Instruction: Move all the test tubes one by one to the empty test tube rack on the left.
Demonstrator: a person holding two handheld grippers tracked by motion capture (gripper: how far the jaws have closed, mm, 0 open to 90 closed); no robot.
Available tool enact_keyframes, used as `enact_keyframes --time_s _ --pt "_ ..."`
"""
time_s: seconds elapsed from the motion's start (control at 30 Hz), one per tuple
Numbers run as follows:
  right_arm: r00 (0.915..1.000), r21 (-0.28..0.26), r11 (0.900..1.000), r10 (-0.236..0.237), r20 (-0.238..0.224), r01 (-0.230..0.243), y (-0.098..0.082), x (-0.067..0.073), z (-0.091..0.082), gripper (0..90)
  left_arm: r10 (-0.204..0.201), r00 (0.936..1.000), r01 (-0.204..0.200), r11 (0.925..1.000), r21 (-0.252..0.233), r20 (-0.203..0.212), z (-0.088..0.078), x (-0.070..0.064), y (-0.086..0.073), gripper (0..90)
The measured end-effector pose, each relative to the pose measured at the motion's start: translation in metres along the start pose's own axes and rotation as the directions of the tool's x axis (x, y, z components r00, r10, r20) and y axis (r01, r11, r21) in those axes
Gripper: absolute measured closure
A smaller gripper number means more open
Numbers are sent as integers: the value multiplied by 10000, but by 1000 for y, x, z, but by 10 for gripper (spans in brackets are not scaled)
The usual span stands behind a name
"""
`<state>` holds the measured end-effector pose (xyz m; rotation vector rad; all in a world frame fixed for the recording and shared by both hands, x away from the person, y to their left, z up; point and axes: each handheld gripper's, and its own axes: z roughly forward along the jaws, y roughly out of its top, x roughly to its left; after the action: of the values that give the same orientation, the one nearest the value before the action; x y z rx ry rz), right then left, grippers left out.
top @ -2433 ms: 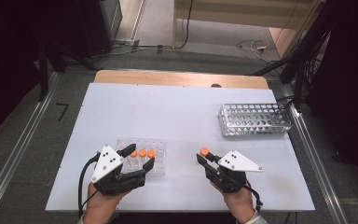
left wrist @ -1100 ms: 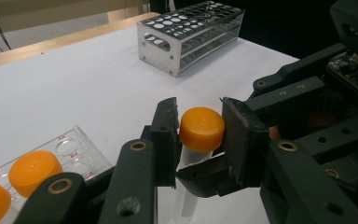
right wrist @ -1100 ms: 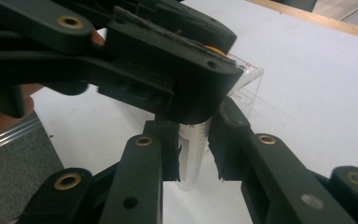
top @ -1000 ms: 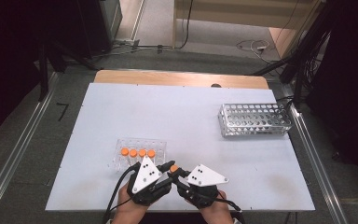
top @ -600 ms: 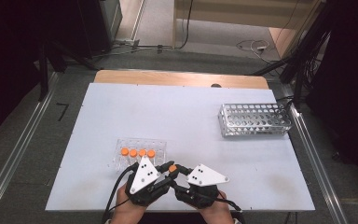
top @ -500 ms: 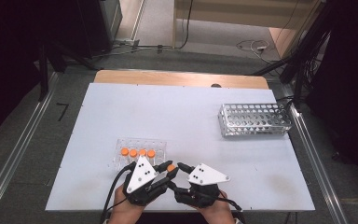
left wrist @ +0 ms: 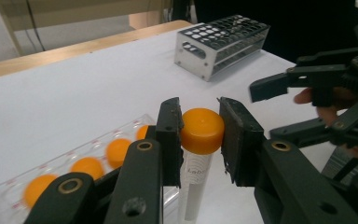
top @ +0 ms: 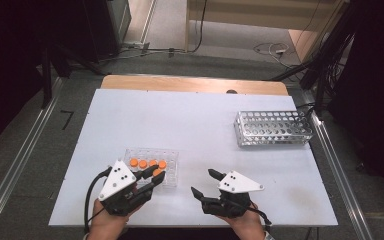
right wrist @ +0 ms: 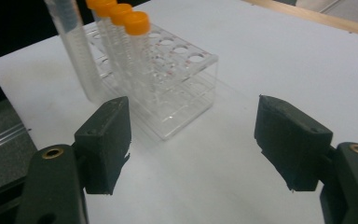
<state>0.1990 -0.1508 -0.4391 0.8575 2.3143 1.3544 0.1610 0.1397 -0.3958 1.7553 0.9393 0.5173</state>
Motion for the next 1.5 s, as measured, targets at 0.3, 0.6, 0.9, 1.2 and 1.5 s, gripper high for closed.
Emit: enact_keyframes --time_s 0.3,0.6,0.9,1.2,1.5 --pt "9983 -62 9997 241 525 -239 -7 -17 -14 256 -311 9991 316 9994 153 -300 -21 22 3 698" --pt "9938 -124 9987 497 999 -487 -12 -34 -23 256 -502 9947 493 9987 -126 -898 -33 38 4 698" --pt "9900 -88 9975 701 1225 -696 -14 -44 -24 253 -718 9863 663 9969 -416 -1486 -37 51 4 698" --pt "9899 -11 9977 679 1245 -683 -14 -44 -22 250 -937 9711 769 9935 -840 -2195 -36 59 5 699" --pt "9898 13 9977 675 1252 -682 -14 -44 -21 251 -936 9664 742 9933 -890 -2392 -26 63 2 698"
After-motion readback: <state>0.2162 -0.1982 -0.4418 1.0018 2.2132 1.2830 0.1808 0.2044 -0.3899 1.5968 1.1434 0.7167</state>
